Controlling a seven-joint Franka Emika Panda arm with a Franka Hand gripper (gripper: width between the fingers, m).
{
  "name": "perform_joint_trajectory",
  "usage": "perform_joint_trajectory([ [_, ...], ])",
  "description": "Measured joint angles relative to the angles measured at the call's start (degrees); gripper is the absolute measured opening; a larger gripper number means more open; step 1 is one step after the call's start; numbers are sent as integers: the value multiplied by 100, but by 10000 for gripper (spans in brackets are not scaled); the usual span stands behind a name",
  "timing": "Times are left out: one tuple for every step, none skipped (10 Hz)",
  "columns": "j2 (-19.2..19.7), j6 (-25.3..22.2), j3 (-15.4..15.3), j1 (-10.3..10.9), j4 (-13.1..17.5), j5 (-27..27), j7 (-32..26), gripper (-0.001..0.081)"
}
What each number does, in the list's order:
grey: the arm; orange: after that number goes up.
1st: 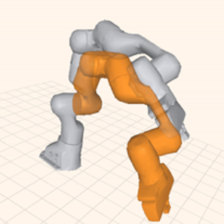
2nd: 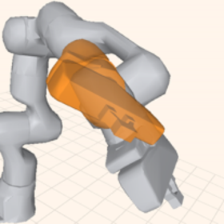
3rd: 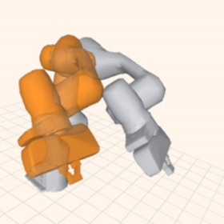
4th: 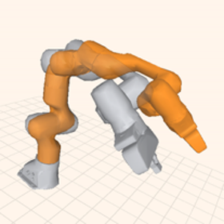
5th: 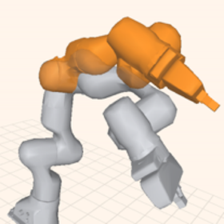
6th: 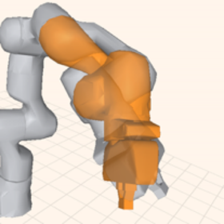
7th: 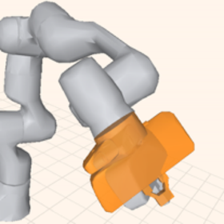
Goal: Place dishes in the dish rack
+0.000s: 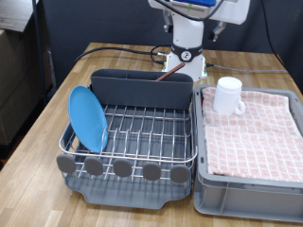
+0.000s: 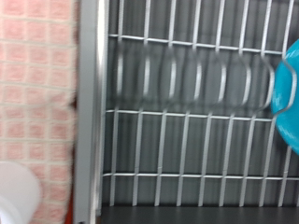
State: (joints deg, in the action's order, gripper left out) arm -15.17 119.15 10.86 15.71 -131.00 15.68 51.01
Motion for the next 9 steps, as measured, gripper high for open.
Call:
perform_joint_trajectory([
  [-115, -1, -123, 41, -129, -14, 169, 803],
  [-233, -6, -245, 79, -261, -31, 296, 803],
  [-354, -30, -357, 125, -388, -60, 386, 803],
  [-476, -60, -461, 178, -511, -100, 458, 803],
  [-597, -146, -560, 240, -618, -116, 470, 803],
  [-729, -201, -583, 281, -720, -117, 467, 803],
  [-720, -200, -575, 276, -720, -113, 468, 803],
  [-654, -252, -561, 281, -647, -113, 268, 803],
  [-488, -265, -544, 297, -477, -122, -60, 803],
])
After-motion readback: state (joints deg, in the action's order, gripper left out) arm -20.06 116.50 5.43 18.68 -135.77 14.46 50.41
